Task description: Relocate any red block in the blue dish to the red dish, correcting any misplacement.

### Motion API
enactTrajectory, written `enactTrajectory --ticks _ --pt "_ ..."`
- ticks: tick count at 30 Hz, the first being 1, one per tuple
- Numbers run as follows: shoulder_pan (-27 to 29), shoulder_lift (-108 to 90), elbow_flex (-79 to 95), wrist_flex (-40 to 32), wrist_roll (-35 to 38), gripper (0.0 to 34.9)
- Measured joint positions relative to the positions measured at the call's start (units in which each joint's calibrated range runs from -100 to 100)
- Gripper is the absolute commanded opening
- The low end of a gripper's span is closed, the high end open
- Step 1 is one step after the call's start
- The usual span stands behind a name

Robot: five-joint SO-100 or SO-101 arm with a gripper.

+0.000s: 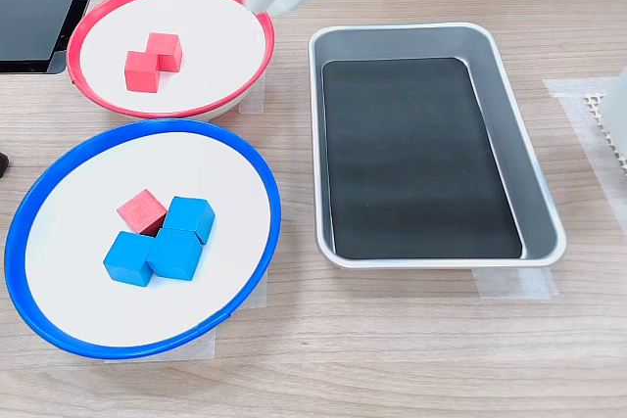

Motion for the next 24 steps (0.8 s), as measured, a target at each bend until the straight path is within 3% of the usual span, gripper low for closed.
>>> enactTrajectory --ticks 5,13,24 --pt "1.15 13.21 -11.16 -3.1 0.34 9.9" --pt "-1.06 31.37 -30.04 -3.18 0.24 9.8" --pt "-5.66 37.43 -33.12 -3.83 0.1 10.9"
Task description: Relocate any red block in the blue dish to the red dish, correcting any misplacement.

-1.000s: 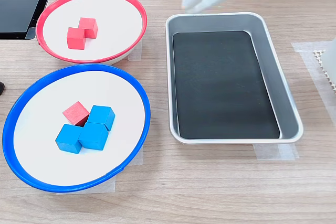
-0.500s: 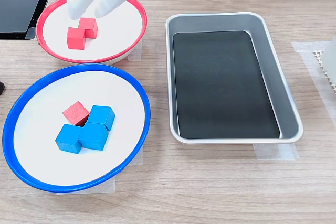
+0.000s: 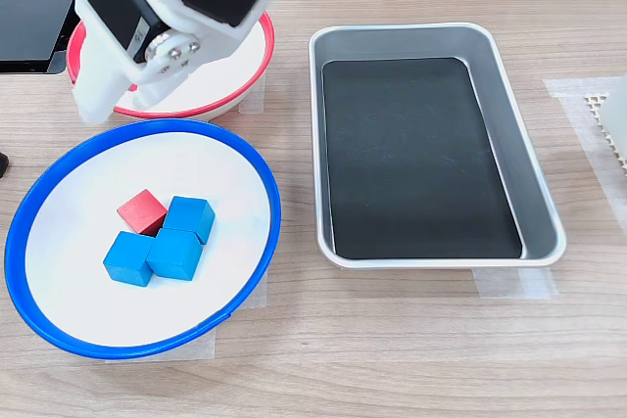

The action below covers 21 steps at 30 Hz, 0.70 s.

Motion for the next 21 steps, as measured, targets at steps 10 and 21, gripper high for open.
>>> enactTrajectory --ticks 10,21 --pt "-2.04 6.05 -2.9 0.0 0.0 12.4" --pt "-2.57 10.06 -4.54 0.9 0.0 13.0"
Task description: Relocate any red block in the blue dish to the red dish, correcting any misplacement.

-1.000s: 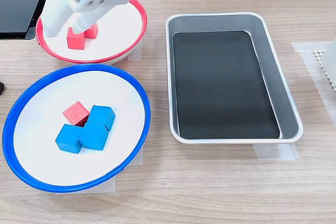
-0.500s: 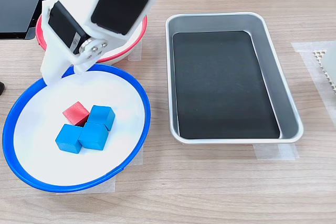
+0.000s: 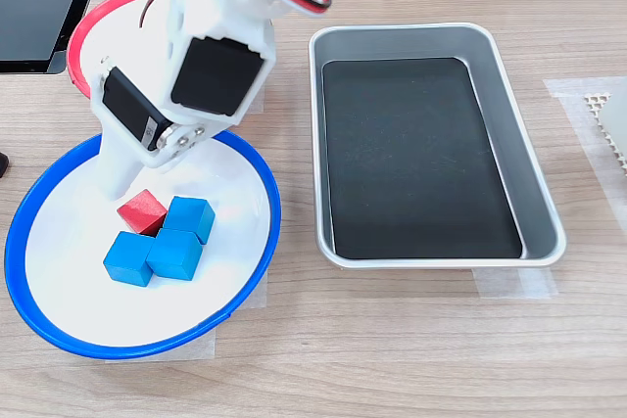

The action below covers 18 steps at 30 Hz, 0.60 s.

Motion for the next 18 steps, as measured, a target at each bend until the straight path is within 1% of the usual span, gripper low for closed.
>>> enactTrajectory --ticks 15,18 --pt "-1.5 4.01 -4.26 0.41 -0.2 12.8" --pt "-1.68 4.6 -4.36 1.39 -0.2 12.6"
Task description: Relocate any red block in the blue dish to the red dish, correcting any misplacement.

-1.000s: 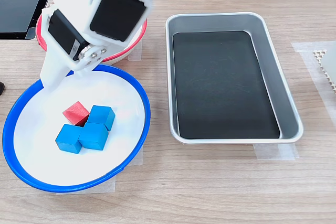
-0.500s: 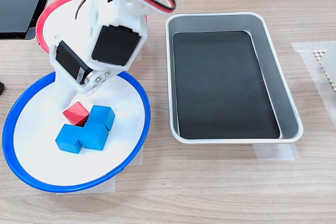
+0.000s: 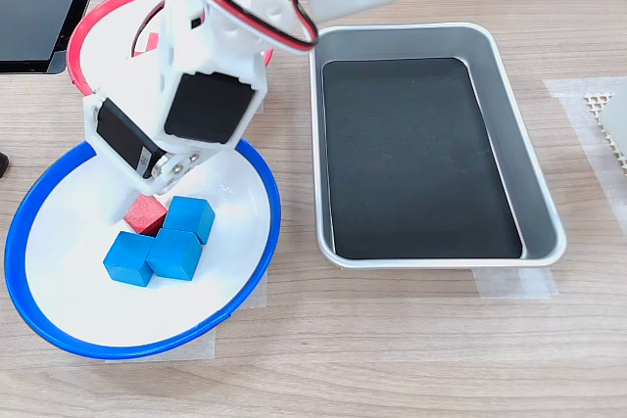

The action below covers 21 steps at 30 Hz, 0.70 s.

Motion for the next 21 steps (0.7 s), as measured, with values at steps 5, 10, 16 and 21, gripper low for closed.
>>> enactTrajectory --ticks 5,10,16,21 --pt "-0.35 1.02 -0.45 0.08 -0.15 12.4" --pt "-0.35 2.05 -1.54 0.08 -0.05 11.5" --pt "-0.44 2.39 -1.72 0.33 0.49 7.6" --pt "-0.35 2.39 -1.72 0.65 1.07 1.6"
